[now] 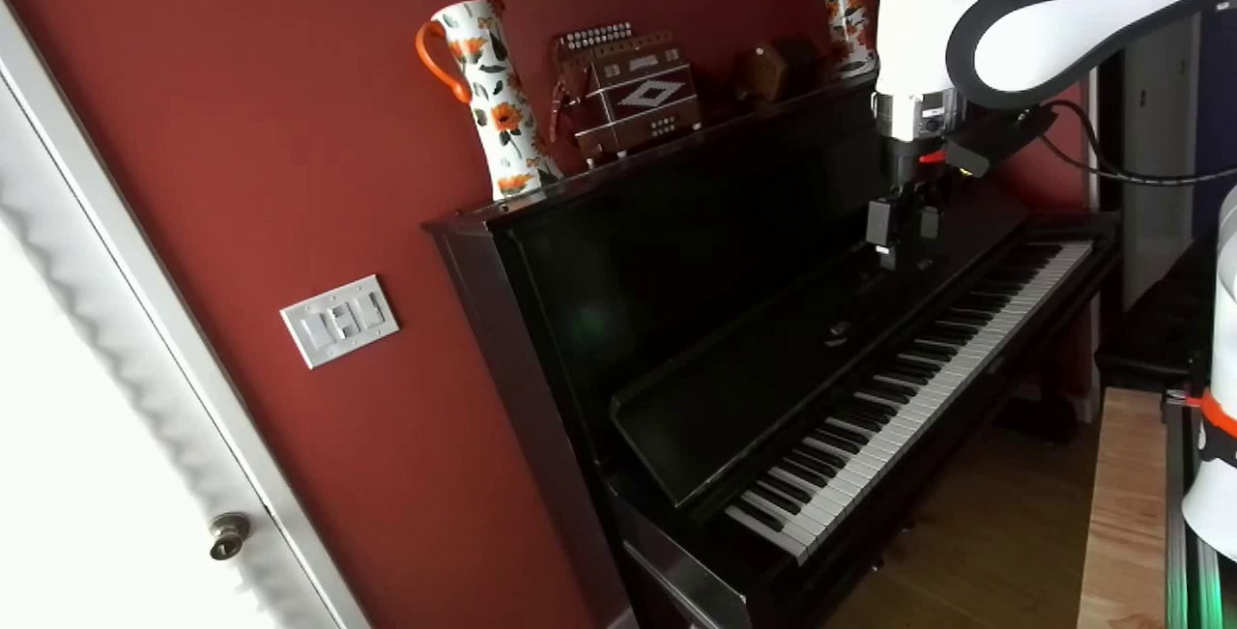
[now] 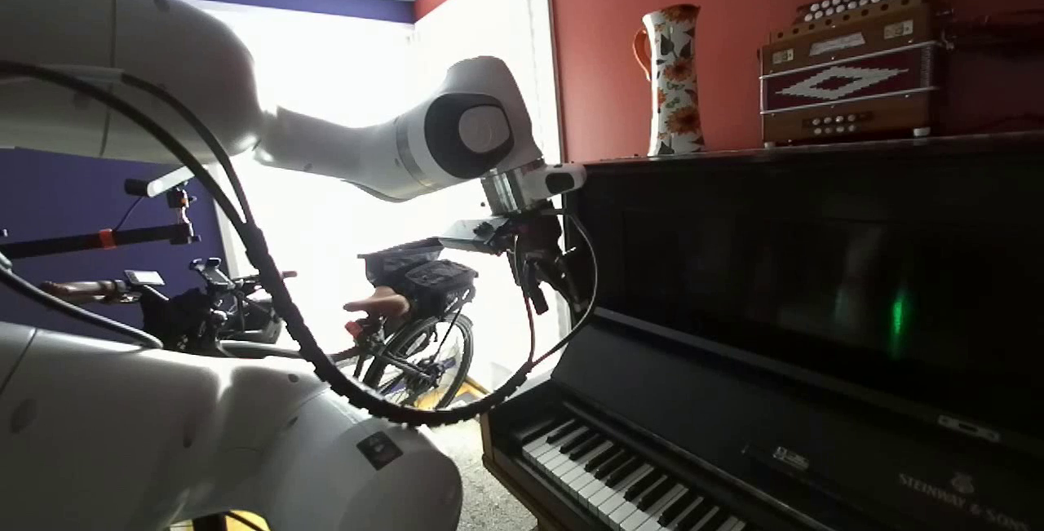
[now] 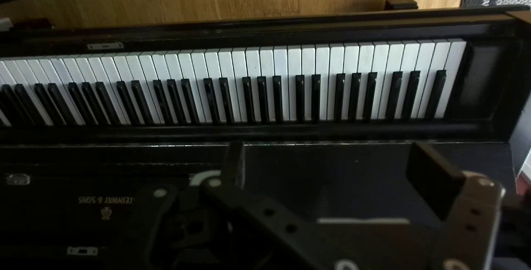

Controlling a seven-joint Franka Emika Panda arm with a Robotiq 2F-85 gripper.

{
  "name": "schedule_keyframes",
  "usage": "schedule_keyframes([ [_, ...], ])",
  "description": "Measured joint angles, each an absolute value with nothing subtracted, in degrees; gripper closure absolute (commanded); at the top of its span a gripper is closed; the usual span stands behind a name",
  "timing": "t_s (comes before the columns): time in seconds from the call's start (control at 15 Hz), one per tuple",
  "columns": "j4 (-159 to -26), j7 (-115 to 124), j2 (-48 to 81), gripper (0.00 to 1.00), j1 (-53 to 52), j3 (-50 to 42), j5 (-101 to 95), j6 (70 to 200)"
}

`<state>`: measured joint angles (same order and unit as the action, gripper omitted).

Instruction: Press a key on the keyboard

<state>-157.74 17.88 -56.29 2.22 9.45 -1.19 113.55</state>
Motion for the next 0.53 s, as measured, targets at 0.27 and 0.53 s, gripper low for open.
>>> schedule_keyframes([
  [0.27, -157.7, 14.2, -52.2, 0.00, 1.4, 8.4, 0.2, 115.9],
  [0.53, -157.7, 9.3, -40.0, 0.00, 0.5, 6.5, 0.8, 122.6],
])
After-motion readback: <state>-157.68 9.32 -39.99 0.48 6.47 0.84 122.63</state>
